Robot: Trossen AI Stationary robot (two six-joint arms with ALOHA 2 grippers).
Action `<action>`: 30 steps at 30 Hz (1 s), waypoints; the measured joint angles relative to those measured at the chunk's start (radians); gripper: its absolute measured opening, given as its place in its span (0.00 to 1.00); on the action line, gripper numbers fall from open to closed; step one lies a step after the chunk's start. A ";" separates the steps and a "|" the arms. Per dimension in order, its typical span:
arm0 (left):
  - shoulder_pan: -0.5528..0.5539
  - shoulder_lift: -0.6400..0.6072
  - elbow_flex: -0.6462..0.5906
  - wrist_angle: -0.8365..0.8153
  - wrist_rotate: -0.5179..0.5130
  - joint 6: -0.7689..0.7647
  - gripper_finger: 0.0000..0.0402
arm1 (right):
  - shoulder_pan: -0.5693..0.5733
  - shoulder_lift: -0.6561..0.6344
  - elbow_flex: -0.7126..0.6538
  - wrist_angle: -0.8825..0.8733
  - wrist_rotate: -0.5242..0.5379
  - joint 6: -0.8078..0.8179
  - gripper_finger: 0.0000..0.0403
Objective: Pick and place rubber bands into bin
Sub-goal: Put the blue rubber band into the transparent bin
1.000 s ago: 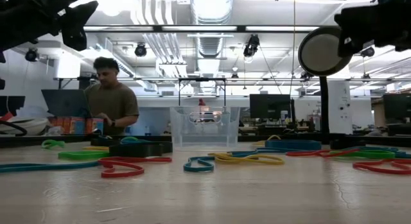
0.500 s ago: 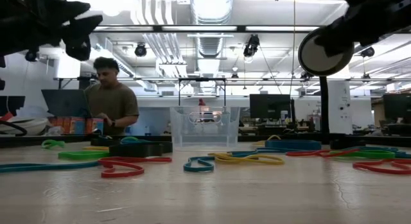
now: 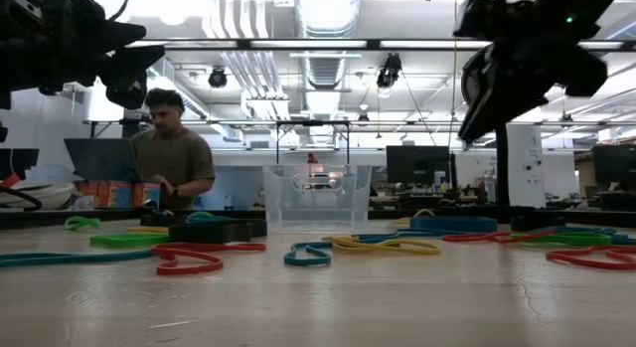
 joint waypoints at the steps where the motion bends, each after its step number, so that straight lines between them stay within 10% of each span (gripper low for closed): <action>1: 0.000 0.000 0.000 0.001 0.000 0.000 0.36 | 0.000 0.035 0.022 -0.027 0.001 0.026 0.17; 12: 0.001 0.000 -0.001 0.002 0.000 0.054 0.36 | -0.053 0.274 0.128 -0.144 -0.004 0.188 0.19; 30: 0.001 -0.002 -0.001 0.003 -0.002 0.082 0.36 | -0.224 0.207 0.023 -0.016 -0.221 0.143 0.40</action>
